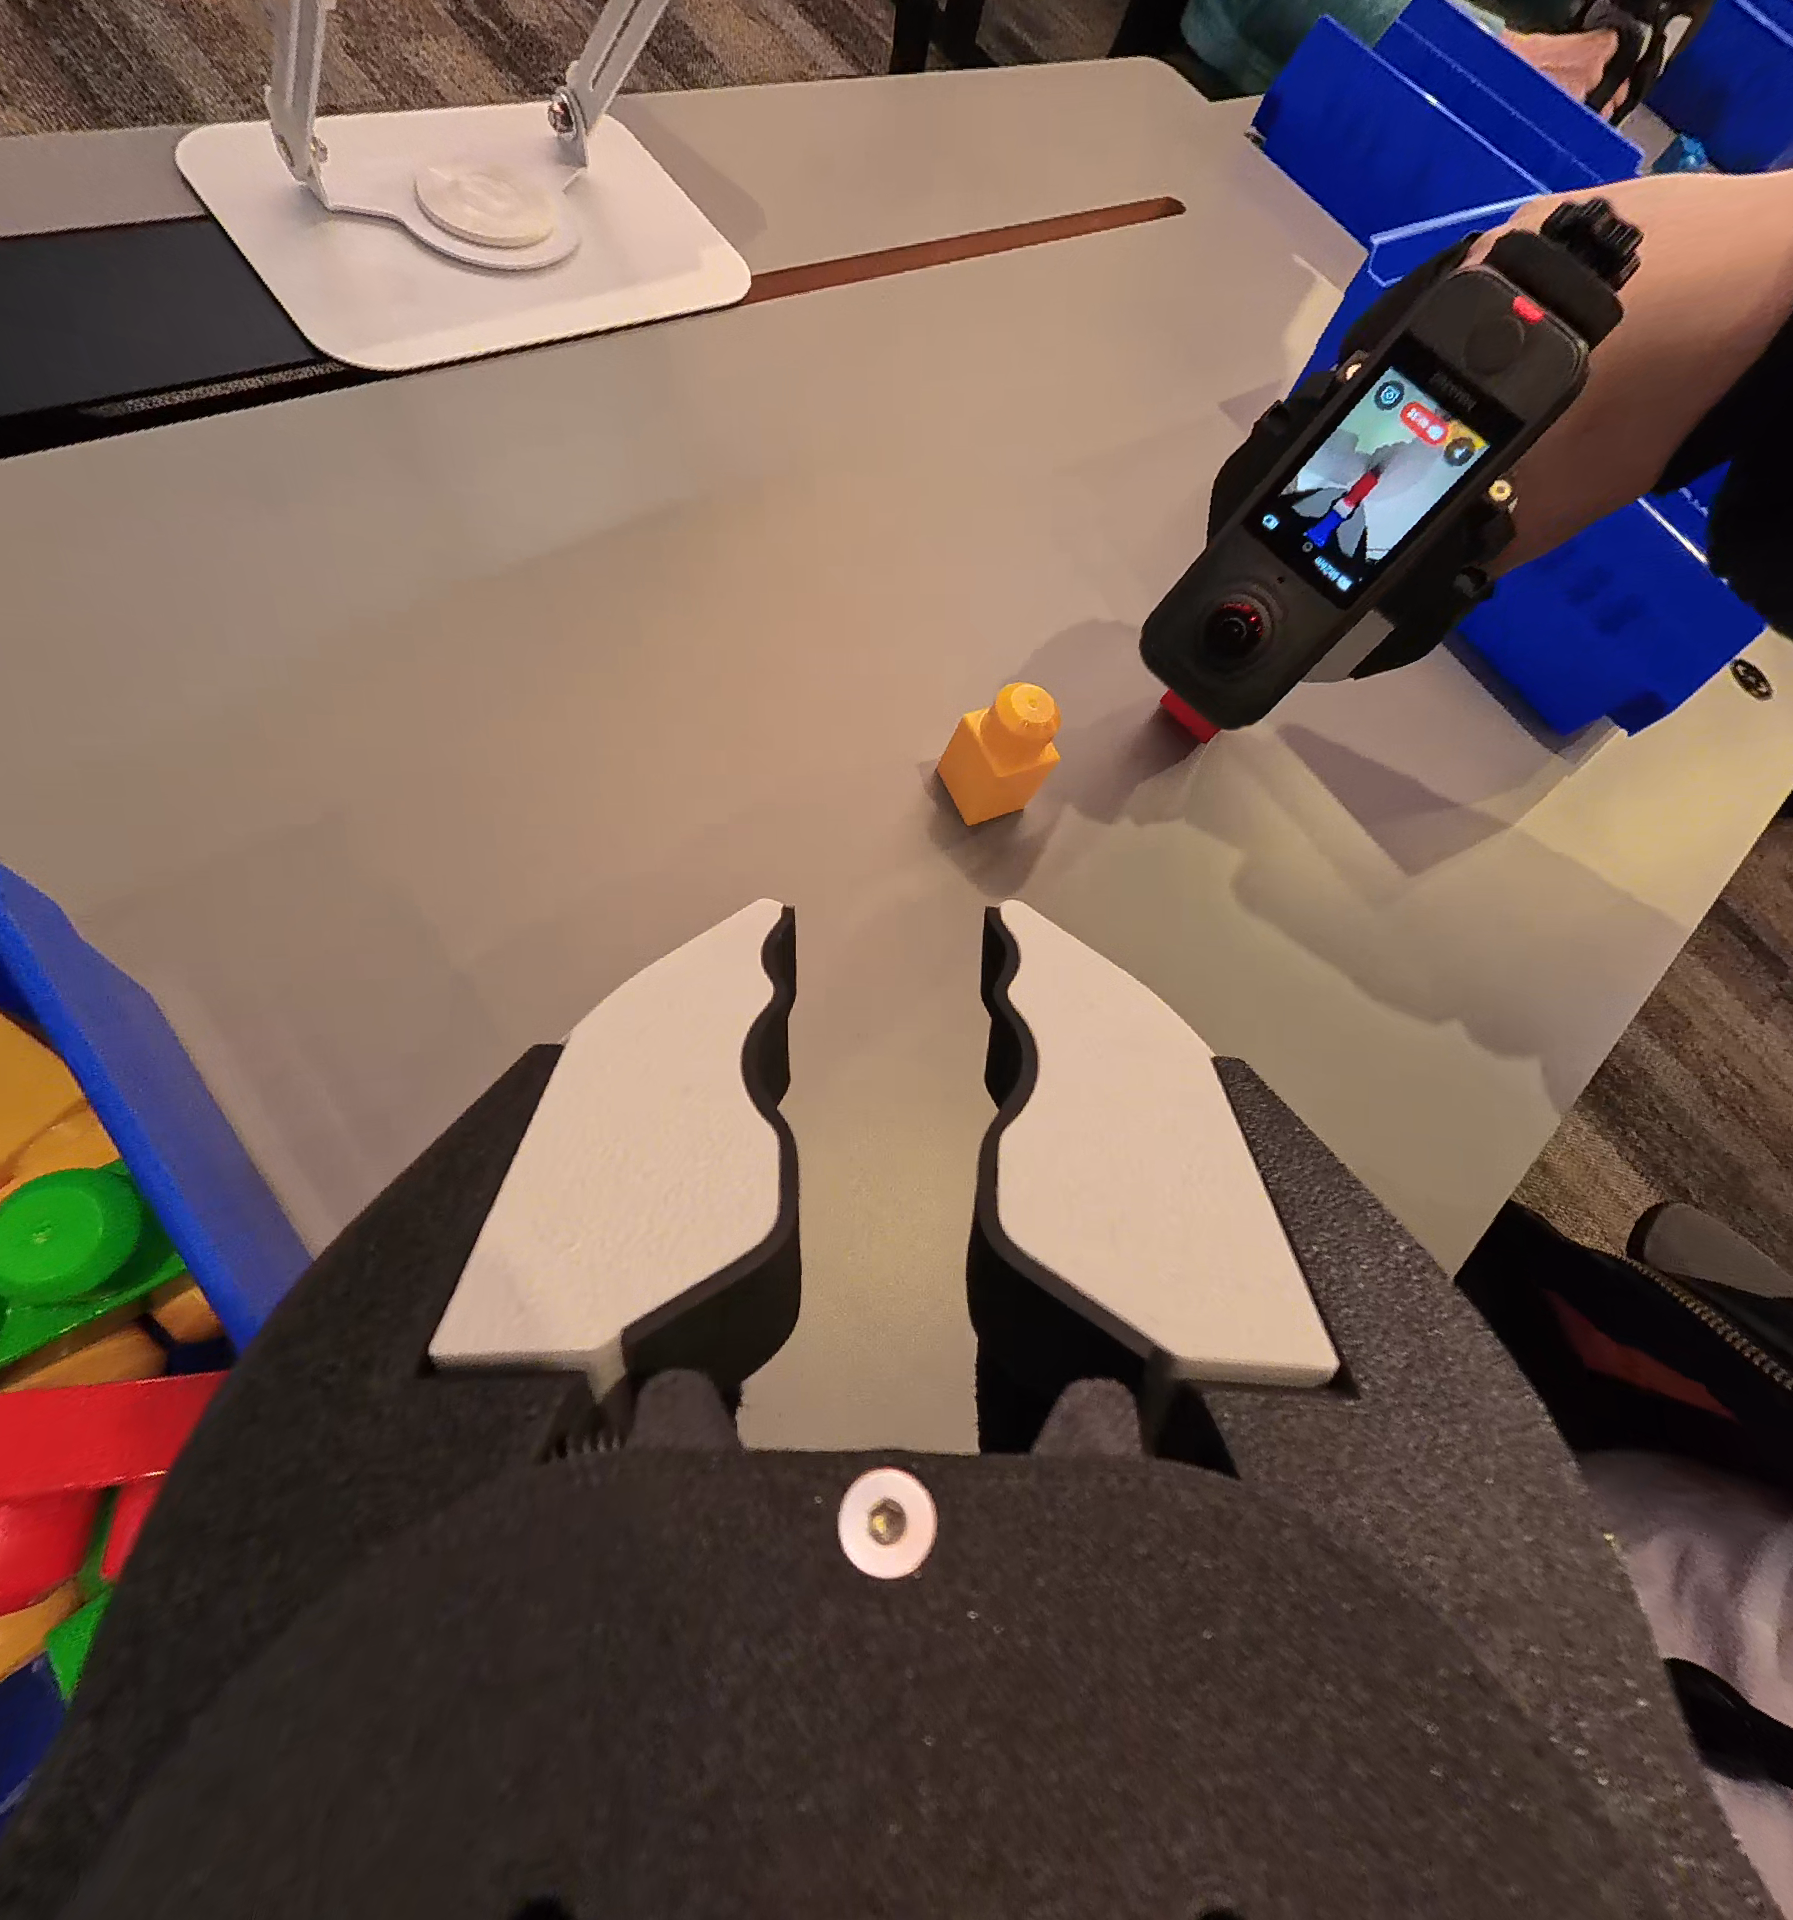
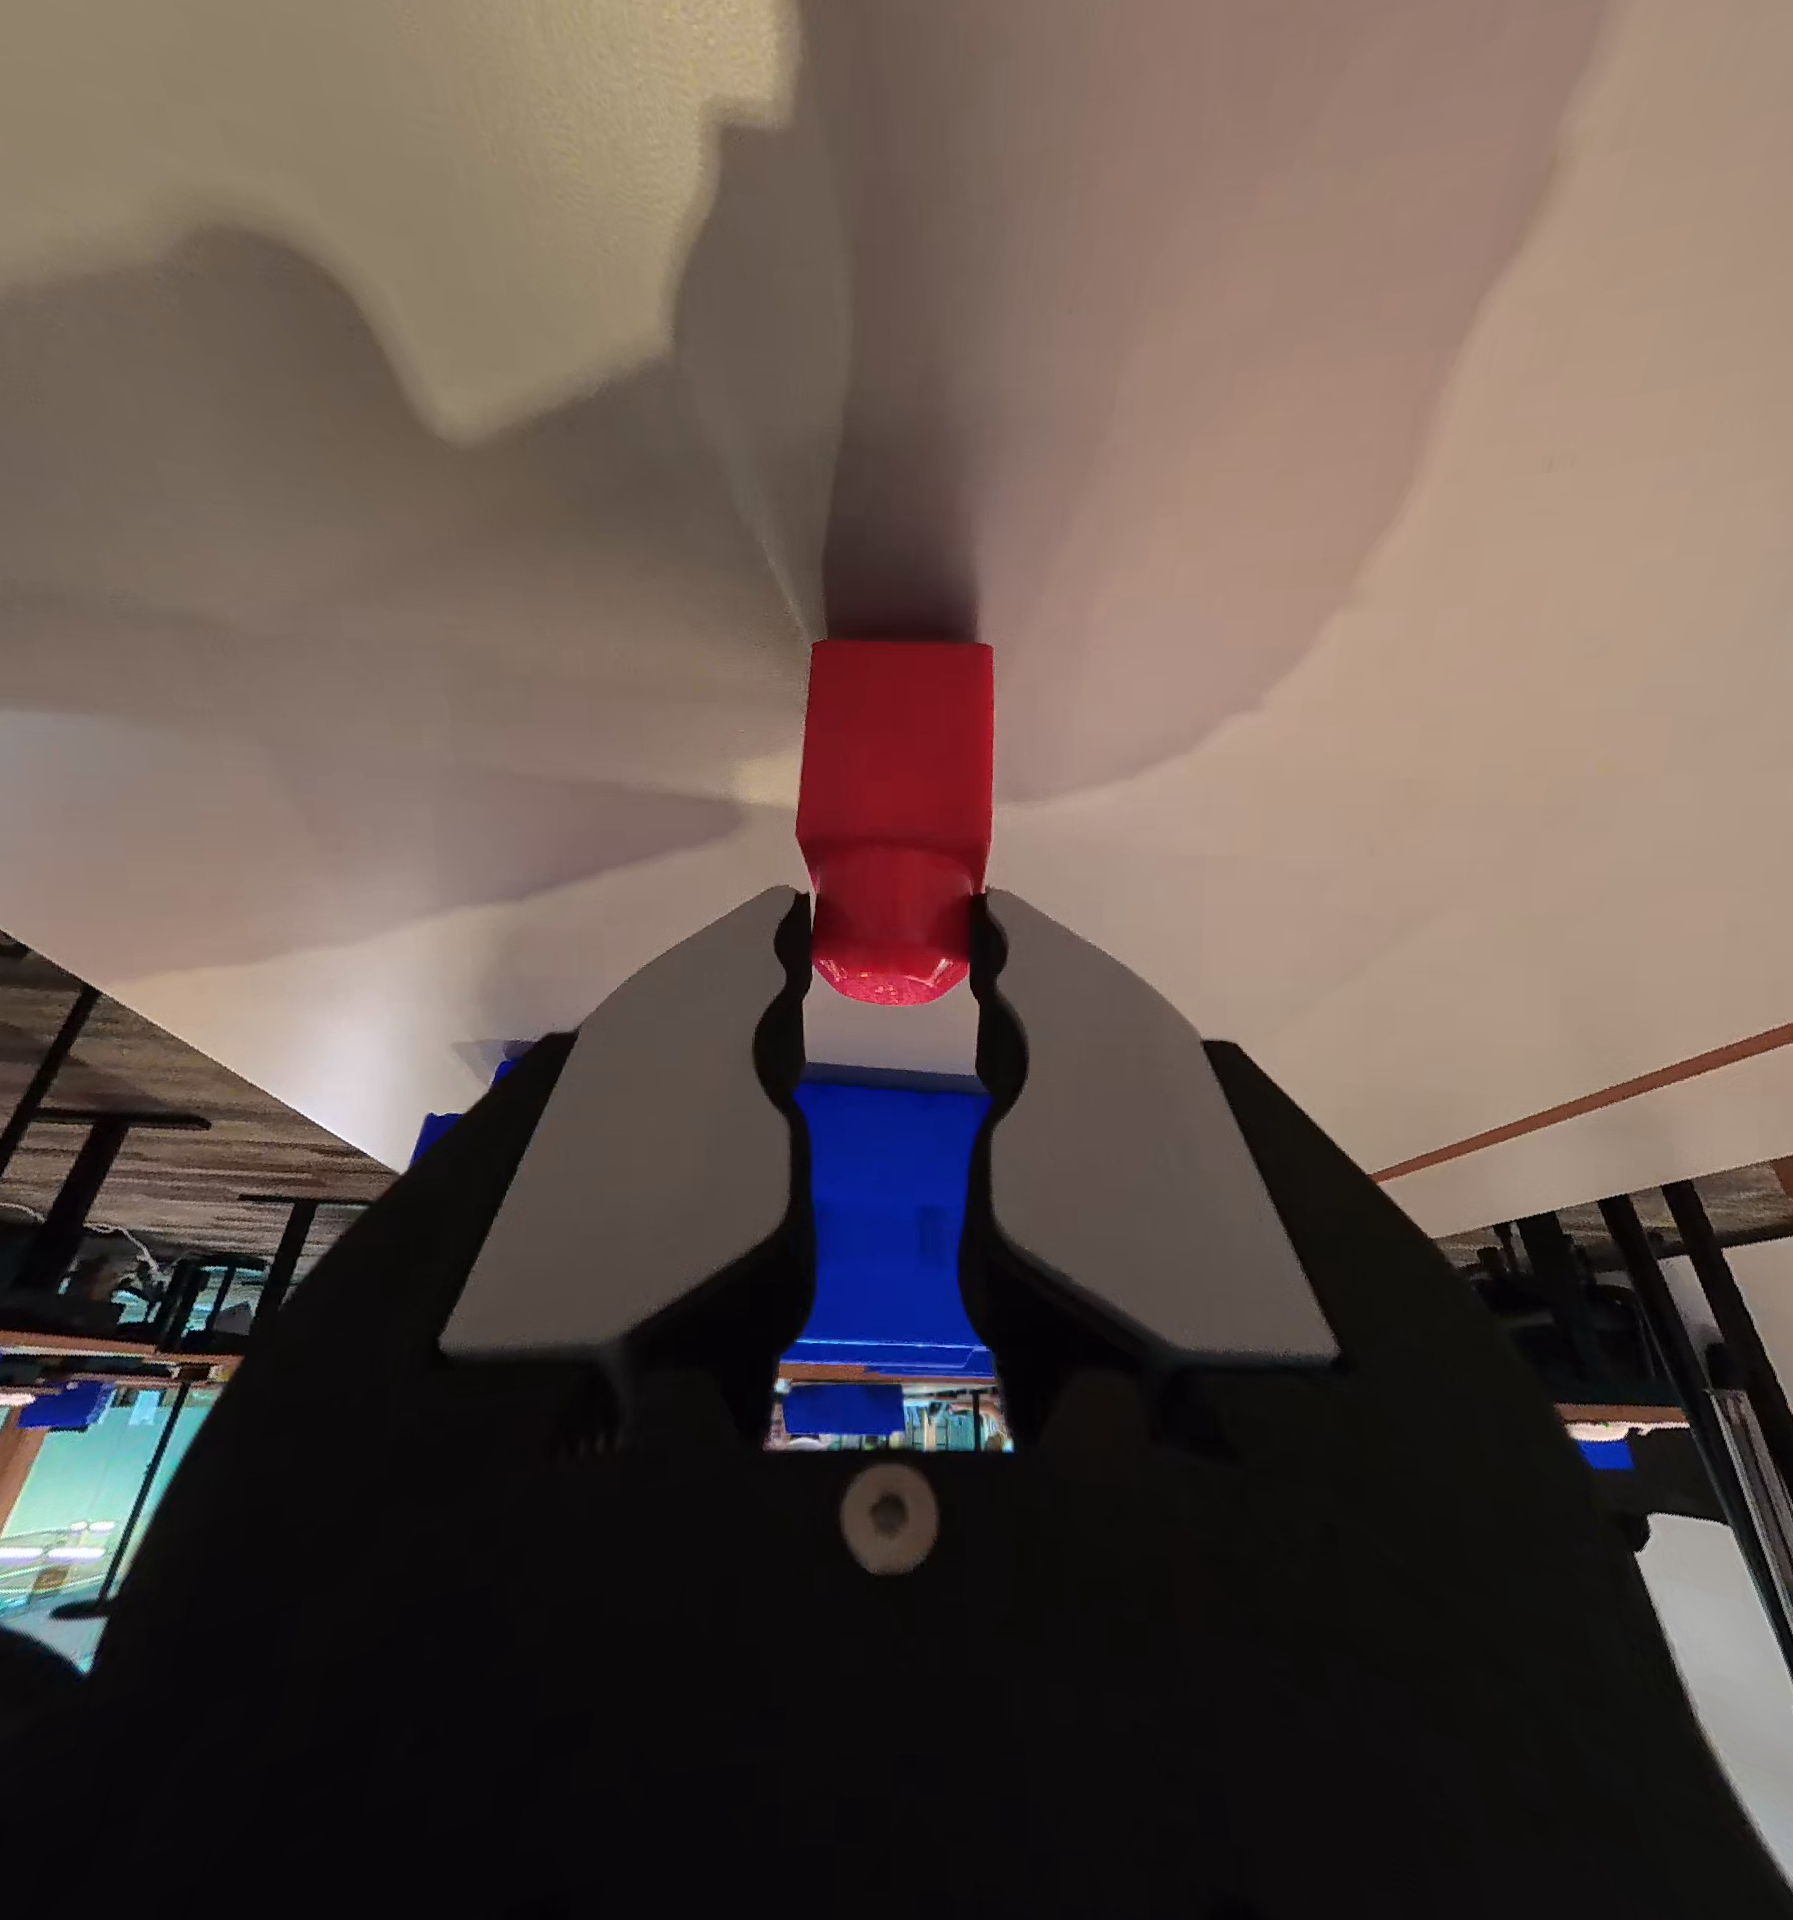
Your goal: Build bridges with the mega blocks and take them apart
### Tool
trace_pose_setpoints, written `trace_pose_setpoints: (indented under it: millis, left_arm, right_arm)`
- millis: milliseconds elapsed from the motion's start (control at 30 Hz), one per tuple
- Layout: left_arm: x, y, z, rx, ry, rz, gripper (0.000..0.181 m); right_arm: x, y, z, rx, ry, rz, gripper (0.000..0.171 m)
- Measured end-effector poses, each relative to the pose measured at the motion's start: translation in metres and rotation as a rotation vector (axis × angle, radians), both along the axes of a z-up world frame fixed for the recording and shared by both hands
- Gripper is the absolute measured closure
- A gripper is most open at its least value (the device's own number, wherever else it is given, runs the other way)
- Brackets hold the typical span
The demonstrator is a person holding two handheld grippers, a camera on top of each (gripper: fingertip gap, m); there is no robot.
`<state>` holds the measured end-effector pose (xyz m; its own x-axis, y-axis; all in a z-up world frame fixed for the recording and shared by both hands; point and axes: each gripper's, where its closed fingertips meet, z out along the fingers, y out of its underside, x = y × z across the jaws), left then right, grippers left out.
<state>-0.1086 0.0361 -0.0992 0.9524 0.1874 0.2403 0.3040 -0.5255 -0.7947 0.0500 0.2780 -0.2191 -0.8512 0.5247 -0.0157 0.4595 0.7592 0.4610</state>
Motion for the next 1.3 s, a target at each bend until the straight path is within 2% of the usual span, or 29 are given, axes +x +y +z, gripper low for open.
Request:
trace_pose_setpoints:
  millis: [633, 933, 1067, 1200, 1300]
  left_arm:
    - [-0.002, -0.003, 0.002, 0.010, -0.014, 0.006, 0.146]
    - [0.000, -0.001, 0.004, 0.016, -0.016, 0.003, 0.146]
    - [0.002, -0.001, 0.007, 0.044, -0.023, 0.009, 0.146]
    - [0.001, 0.004, 0.013, 0.110, 0.017, 0.049, 0.145]
    - [0.000, 0.009, 0.014, 0.124, 0.089, 0.084, 0.143]
  right_arm:
    - [0.002, -0.007, -0.003, 0.033, -0.066, 0.001, 0.142]
    - [-0.003, -0.010, 0.009, -0.002, 0.033, 0.029, 0.118]
    - [-0.008, -0.019, 0.022, -0.164, 0.281, 0.003, 0.115]
    - [-0.023, -0.033, 0.044, -0.436, 0.751, -0.092, 0.115]
    - [-0.020, -0.029, 0.055, -0.480, 1.049, -0.152, 0.108]
